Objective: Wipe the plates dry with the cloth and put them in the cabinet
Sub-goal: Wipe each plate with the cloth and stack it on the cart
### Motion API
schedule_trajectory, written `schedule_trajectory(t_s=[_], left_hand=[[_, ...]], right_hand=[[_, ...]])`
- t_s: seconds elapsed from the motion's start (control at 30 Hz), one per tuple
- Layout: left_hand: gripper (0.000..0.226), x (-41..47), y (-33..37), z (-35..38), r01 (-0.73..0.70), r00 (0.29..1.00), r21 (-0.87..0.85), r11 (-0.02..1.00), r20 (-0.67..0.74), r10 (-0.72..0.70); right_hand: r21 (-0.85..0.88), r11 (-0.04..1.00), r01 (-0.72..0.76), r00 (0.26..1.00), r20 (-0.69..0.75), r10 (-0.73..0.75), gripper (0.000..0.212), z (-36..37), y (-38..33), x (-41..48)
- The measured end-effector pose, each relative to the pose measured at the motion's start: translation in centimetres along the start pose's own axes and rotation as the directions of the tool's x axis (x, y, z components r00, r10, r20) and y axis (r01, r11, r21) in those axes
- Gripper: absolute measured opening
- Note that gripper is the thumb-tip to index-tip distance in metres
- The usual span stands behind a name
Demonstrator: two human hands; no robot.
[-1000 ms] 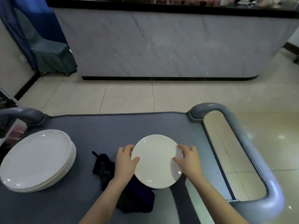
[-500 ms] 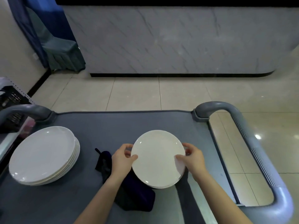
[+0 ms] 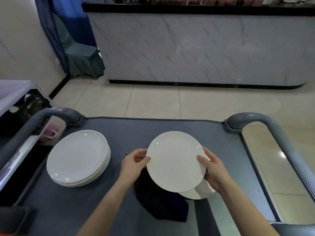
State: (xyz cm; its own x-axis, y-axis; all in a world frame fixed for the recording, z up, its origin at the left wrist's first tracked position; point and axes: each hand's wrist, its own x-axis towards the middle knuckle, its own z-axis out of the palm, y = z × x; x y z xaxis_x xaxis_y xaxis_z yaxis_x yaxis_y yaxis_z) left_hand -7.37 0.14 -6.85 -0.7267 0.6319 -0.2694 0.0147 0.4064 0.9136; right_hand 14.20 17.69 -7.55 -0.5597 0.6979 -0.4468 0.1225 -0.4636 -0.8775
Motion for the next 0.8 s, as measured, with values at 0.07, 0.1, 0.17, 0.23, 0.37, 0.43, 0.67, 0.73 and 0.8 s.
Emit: schedule_trajectory(t_s=[0.07, 0.1, 0.17, 0.23, 0.37, 0.43, 0.67, 0.73, 0.8], left_hand=[[0.022, 0.2, -1.1, -1.3, -0.028, 0.999, 0.089, 0.996, -0.017, 0.030], [0.022, 0.5, -1.8, -1.9, -0.035, 0.999, 0.159, 0.987, -0.032, 0.040], [0.029, 1.1, -3.2, -2.9, -0.033, 0.998, 0.300, 0.953, -0.032, 0.045], [0.042, 1.9, -4.4, -3.5, 0.002, 1.000, 0.434, 0.901, 0.016, -0.010], [0.066, 3.0, -5.5, -3.0, 0.017, 0.989, 0.543, 0.840, 0.116, -0.095], [0.062, 3.3, -5.8, -2.6, 0.017, 0.991, 0.499, 0.867, 0.104, -0.080], [0.018, 3.6, -5.2, -3.0, -0.018, 0.997, 0.348, 0.937, 0.079, -0.010], [0.021, 3.9, -4.5, -3.9, -0.063, 0.997, 0.348, 0.935, 0.073, 0.039], [0.022, 4.1, -3.4, -4.9, -0.082, 0.996, 0.343, 0.936, 0.042, 0.072]], right_hand=[[0.017, 1.000, -0.005, 1.000, 0.008, 0.005, 0.036, 0.0, 0.0, 0.2], [0.028, 1.000, -0.007, 1.000, 0.009, 0.007, 0.036, -0.1, 0.0, 0.3], [0.047, 0.999, -0.011, 1.000, -0.001, 0.011, 0.036, -0.3, 0.1, 0.4], [0.040, 0.999, -0.015, 1.000, -0.009, 0.015, 0.035, -0.3, 0.1, 0.5], [-0.002, 0.999, -0.035, 0.999, -0.038, 0.035, 0.035, 0.2, 0.2, 0.5], [-0.013, 0.999, -0.041, 0.998, -0.056, 0.040, 0.037, 0.7, 0.4, 0.4], [-0.005, 0.999, -0.052, 0.996, -0.075, 0.052, 0.037, 1.8, 0.4, 0.2], [-0.008, 0.999, -0.043, 0.997, -0.071, 0.042, 0.036, 2.0, 0.2, 0.2], [-0.013, 1.000, -0.027, 0.998, -0.061, 0.027, 0.035, 2.4, -0.1, 0.2]])
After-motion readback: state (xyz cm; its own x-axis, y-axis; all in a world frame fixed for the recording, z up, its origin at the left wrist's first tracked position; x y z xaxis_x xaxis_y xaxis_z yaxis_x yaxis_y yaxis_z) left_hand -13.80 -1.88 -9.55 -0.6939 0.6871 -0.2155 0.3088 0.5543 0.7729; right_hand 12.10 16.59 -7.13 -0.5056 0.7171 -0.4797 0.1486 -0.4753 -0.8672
